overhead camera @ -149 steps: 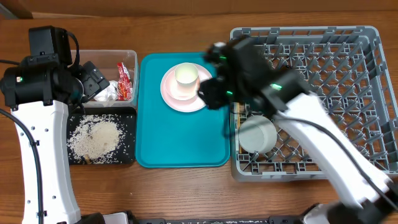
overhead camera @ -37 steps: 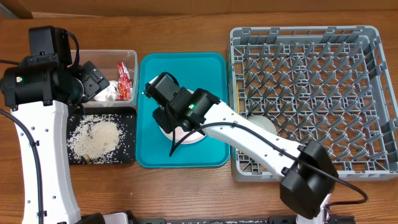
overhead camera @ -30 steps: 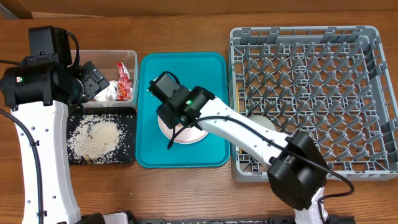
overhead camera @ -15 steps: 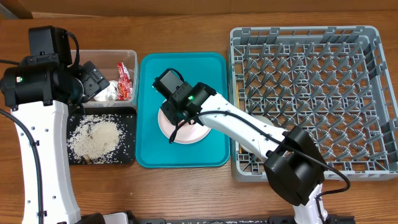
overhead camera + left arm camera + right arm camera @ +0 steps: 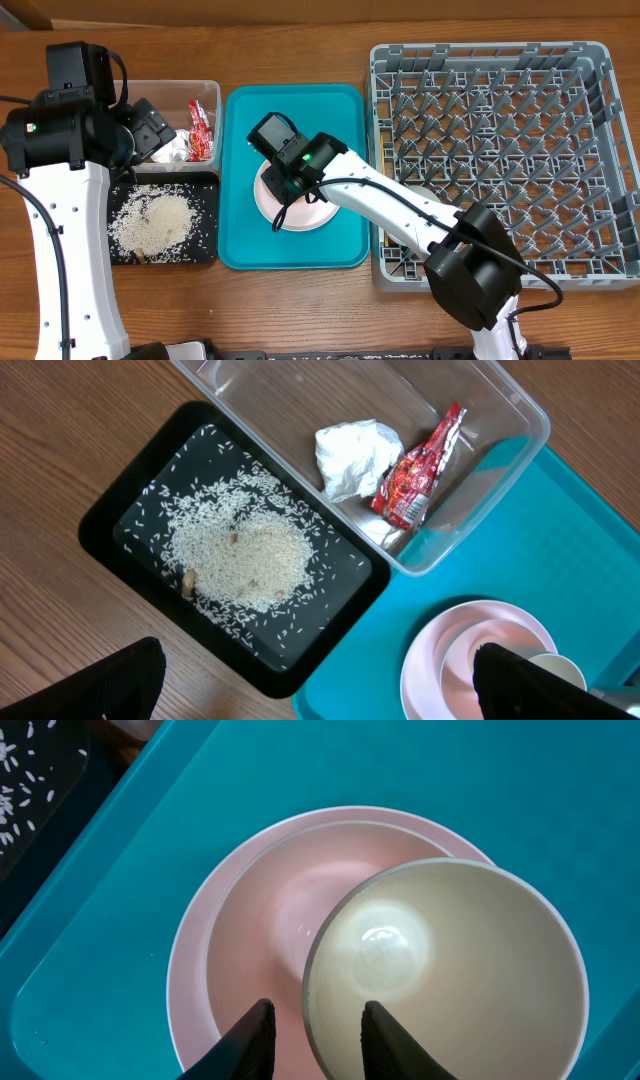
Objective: Sort waste into correct bins and load items into the dishwasher
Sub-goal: 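Lower the right gripper onto the white cup rim and close it, then lift the white cup and carry it to the rack's upper left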
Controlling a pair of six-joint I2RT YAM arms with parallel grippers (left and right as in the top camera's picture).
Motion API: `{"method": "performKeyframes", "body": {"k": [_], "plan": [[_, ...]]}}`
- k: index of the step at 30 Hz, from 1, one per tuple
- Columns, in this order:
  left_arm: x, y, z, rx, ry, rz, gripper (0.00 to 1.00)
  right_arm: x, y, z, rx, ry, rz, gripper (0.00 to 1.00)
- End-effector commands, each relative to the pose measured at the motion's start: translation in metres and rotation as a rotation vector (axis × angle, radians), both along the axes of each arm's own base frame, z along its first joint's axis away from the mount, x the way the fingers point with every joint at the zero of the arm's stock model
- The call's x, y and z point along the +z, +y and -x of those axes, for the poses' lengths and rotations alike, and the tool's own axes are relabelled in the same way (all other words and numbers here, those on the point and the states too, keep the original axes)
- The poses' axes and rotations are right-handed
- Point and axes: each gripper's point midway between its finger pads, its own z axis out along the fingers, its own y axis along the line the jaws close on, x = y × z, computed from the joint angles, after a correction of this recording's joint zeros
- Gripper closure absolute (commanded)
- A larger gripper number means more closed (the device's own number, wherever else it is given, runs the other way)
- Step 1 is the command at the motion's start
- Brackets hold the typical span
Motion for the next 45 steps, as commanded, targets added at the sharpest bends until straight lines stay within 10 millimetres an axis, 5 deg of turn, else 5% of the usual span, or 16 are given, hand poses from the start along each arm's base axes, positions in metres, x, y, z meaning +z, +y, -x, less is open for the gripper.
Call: {"method": "performKeyframes", "body": {"k": [1,21,33,38,45], "plan": [[0.0,0.0,-0.001,-0.011,0.002,-0.007,0.0,-0.005,-0.001,0.002,-0.001,0.017,0.007,0.7],[0.0,0.0,-0.001,-0.011,0.002,-0.007,0.0,-0.008,-0.005,0.004,-0.004,0.03,0.021,0.78],[0.0,0.0,-0.001,-0.011,0.002,-0.007,0.0,-0.002,-0.001,0.0,-0.049,0.026,-0.015,0.96],[0.0,0.0,-0.001,-0.011,0.002,-0.007,0.0,0.025,0.003,0.0,-0.043,-0.001,-0.067,0.96],[0.0,0.0,-0.001,-0.011,0.002,-0.007,0.0,0.093,-0.002,0.001,-0.049,-0.092,-0.18,0.96]]}}
